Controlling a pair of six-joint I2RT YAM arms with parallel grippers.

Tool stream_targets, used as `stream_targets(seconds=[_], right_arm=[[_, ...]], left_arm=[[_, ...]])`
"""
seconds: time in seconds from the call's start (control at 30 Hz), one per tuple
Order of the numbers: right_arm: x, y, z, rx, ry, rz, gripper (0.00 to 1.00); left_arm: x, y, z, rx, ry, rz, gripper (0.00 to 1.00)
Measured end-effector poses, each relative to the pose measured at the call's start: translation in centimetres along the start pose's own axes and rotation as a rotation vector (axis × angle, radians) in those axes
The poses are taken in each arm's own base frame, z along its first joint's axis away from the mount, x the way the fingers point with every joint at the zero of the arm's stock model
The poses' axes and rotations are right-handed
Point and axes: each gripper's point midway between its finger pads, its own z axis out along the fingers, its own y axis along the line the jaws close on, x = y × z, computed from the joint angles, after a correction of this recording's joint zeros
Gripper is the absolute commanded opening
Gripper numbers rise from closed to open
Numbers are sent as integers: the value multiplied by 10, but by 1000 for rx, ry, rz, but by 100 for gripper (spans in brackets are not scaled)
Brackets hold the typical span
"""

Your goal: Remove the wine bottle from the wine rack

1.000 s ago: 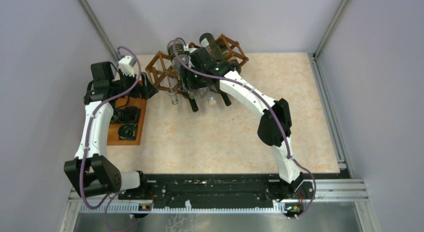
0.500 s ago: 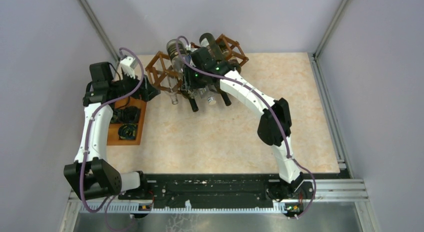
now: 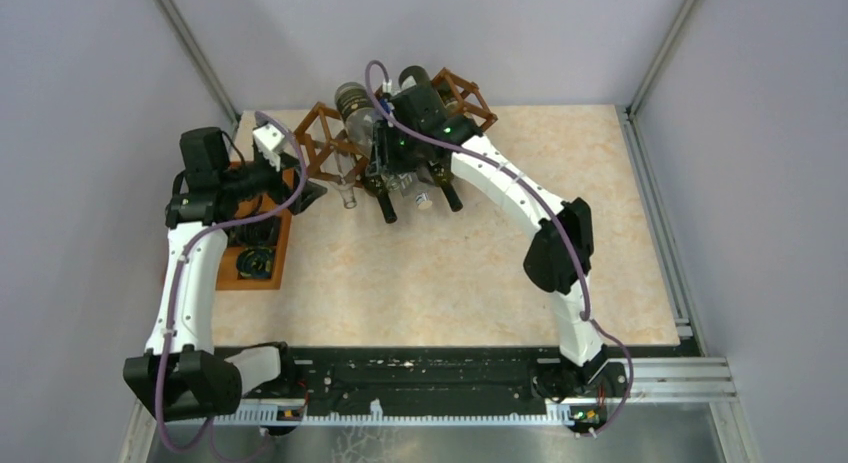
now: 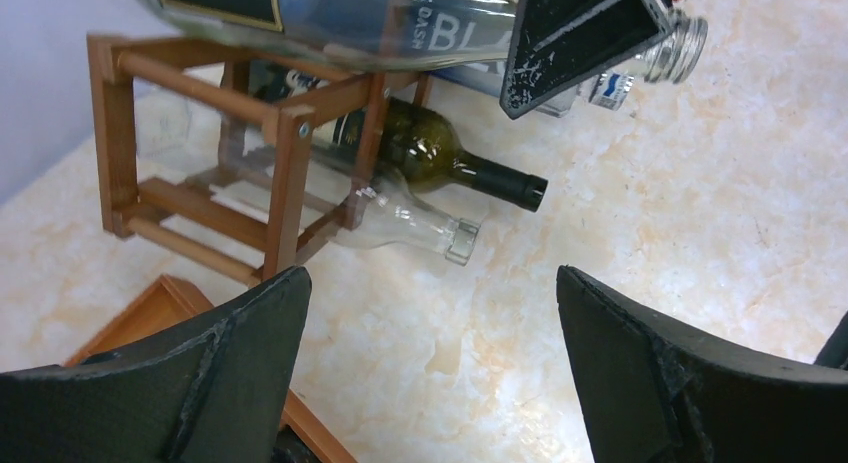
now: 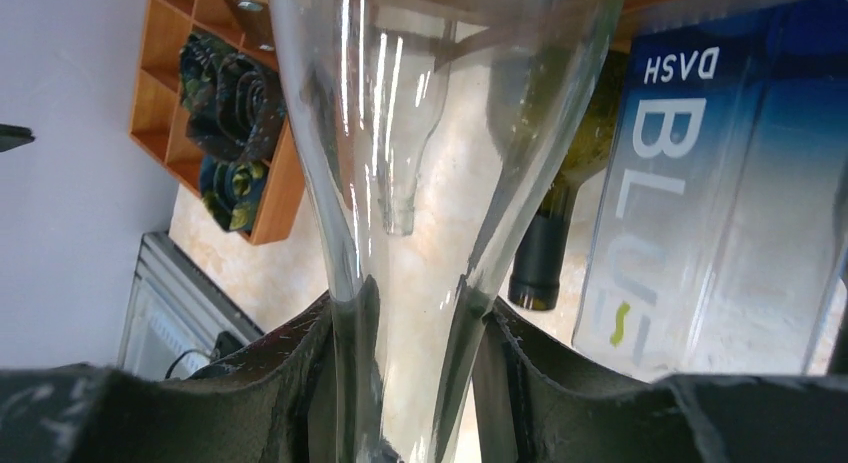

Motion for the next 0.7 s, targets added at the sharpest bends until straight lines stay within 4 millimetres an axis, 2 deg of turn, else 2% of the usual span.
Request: stream_targets(seconds=[0.17, 0.37, 0.57, 0.7], right_arm=[[0, 7, -31, -33, 27, 8, 0], [18, 22, -73, -90, 96, -19, 0], [37, 36, -123, -152, 122, -36, 0], [47, 43, -146, -196, 131, -39, 0]], left_arm=[[-9, -16, 2, 42, -21, 164, 99], [-18, -26, -5, 70, -49, 353, 99], [-32, -39, -12, 98, -97, 550, 99], [-39, -47, -13, 110, -121, 680, 99]])
